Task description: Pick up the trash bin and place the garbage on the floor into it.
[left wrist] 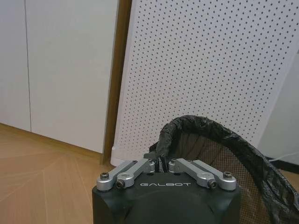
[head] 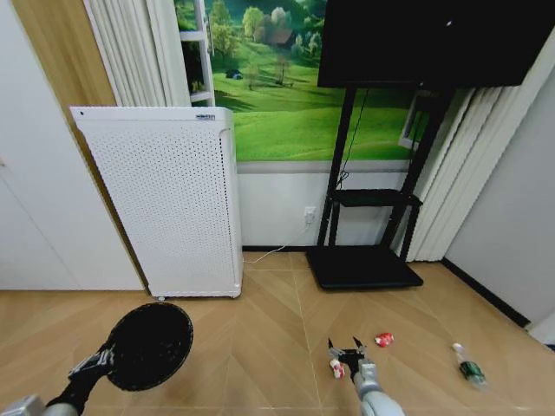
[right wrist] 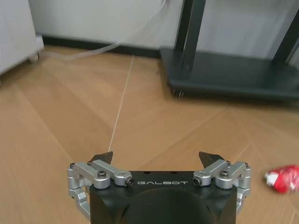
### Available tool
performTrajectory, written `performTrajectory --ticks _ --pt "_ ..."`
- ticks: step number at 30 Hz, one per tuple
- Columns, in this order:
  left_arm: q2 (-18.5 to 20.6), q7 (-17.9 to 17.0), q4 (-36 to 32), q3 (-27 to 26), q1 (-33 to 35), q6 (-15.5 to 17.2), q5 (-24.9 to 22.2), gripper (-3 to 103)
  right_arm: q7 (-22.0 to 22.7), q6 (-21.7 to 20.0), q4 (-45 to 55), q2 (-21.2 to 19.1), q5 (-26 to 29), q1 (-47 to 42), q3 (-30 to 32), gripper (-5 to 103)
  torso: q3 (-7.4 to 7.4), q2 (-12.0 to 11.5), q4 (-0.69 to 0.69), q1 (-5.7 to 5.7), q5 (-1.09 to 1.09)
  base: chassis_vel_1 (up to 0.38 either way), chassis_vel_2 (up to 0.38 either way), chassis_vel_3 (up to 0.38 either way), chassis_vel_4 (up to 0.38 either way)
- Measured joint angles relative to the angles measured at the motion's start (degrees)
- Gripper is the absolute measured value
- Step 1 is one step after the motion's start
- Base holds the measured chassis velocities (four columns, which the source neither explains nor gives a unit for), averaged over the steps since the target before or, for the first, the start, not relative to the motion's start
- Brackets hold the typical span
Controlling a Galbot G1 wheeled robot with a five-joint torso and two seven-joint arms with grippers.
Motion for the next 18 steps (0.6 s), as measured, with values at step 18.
performTrajectory --ticks 18 --pt "-2.0 1.14 -2.41 0.65 1.25 -2.84 -1.02 7 1.62 -1.1 -18.35 3.07 -3.78 9.75 -5.14 100 0.0 0.0 -0.03 0.0 -0.01 0.012 0.002 -0.005 -0.001"
